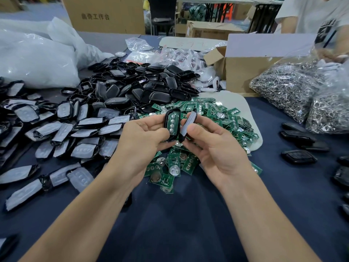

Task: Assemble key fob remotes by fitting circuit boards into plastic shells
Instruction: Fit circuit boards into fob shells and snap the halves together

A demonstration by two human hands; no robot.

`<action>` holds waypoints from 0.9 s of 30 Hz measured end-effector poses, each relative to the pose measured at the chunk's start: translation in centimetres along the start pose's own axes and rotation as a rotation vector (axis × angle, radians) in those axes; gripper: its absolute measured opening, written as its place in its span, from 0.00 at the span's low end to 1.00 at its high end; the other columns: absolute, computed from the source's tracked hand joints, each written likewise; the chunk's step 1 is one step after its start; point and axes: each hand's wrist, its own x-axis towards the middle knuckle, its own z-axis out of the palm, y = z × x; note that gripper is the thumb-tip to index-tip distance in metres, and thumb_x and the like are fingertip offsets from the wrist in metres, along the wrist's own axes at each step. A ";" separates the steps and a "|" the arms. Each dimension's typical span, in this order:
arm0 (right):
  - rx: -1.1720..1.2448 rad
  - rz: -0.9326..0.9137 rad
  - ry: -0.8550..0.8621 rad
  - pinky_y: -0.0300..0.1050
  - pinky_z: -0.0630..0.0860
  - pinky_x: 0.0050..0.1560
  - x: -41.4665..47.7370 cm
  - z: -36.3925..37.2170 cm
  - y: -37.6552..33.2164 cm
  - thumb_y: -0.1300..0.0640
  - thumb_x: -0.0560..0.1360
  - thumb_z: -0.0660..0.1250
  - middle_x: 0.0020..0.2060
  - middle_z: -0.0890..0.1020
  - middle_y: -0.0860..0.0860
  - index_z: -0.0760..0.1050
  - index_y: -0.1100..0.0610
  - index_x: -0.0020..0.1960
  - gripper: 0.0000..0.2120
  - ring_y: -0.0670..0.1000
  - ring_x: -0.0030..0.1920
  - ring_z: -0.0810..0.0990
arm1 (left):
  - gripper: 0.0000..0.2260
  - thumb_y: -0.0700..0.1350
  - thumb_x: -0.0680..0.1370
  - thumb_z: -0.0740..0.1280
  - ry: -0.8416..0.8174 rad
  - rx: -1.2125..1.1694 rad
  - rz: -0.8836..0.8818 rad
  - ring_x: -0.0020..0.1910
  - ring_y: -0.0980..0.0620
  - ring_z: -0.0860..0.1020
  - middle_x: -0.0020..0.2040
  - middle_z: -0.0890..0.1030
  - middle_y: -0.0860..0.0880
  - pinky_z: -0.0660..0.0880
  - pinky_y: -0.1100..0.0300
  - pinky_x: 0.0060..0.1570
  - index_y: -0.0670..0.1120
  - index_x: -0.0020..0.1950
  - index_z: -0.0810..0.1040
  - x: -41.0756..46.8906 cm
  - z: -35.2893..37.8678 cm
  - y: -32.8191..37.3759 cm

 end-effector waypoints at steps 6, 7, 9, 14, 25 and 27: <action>0.004 -0.001 0.000 0.40 0.84 0.45 0.1 -0.1 -0.1 0.65 0.67 0.76 0.48 0.88 0.56 0.83 0.60 0.56 0.17 0.49 0.42 0.87 | 0.14 0.30 0.80 0.66 -0.001 -0.045 0.001 0.54 0.52 0.87 0.53 0.88 0.48 0.83 0.62 0.47 0.44 0.58 0.85 -0.1 0.1 -0.3; -0.005 -0.005 0.007 0.40 0.84 0.46 0.1 -0.1 0.0 0.67 0.69 0.75 0.47 0.88 0.56 0.83 0.60 0.56 0.16 0.48 0.42 0.87 | 0.15 0.29 0.80 0.66 -0.003 -0.042 0.013 0.53 0.53 0.87 0.52 0.88 0.49 0.82 0.63 0.46 0.45 0.57 0.85 -0.1 0.2 -0.4; -0.016 -0.016 0.025 0.41 0.84 0.47 0.2 -0.1 0.2 0.69 0.72 0.74 0.46 0.88 0.55 0.83 0.61 0.57 0.14 0.49 0.42 0.87 | 0.17 0.29 0.80 0.66 -0.013 -0.036 0.037 0.52 0.53 0.87 0.52 0.89 0.49 0.82 0.64 0.46 0.49 0.54 0.86 -0.2 0.3 -0.4; -0.061 -0.067 0.061 0.45 0.85 0.51 0.2 -0.2 0.3 0.70 0.73 0.74 0.47 0.88 0.57 0.82 0.64 0.60 0.16 0.51 0.44 0.87 | 0.17 0.29 0.80 0.67 -0.016 -0.005 0.064 0.54 0.53 0.87 0.52 0.88 0.50 0.83 0.62 0.49 0.51 0.55 0.84 -0.3 0.4 -0.5; -0.186 -0.122 0.051 0.48 0.85 0.51 0.3 -0.5 0.6 0.70 0.73 0.75 0.47 0.88 0.58 0.84 0.61 0.55 0.13 0.55 0.48 0.88 | 0.17 0.29 0.80 0.66 -0.015 0.016 0.051 0.50 0.54 0.87 0.50 0.89 0.51 0.82 0.64 0.45 0.50 0.54 0.84 -0.4 0.4 -0.2; -0.225 -0.158 0.068 0.47 0.85 0.49 0.3 -0.5 0.7 0.69 0.71 0.76 0.45 0.89 0.57 0.85 0.59 0.53 0.12 0.55 0.46 0.89 | 0.19 0.28 0.80 0.66 -0.013 0.072 0.086 0.49 0.55 0.87 0.49 0.89 0.52 0.82 0.66 0.45 0.53 0.52 0.85 -0.6 0.7 -0.3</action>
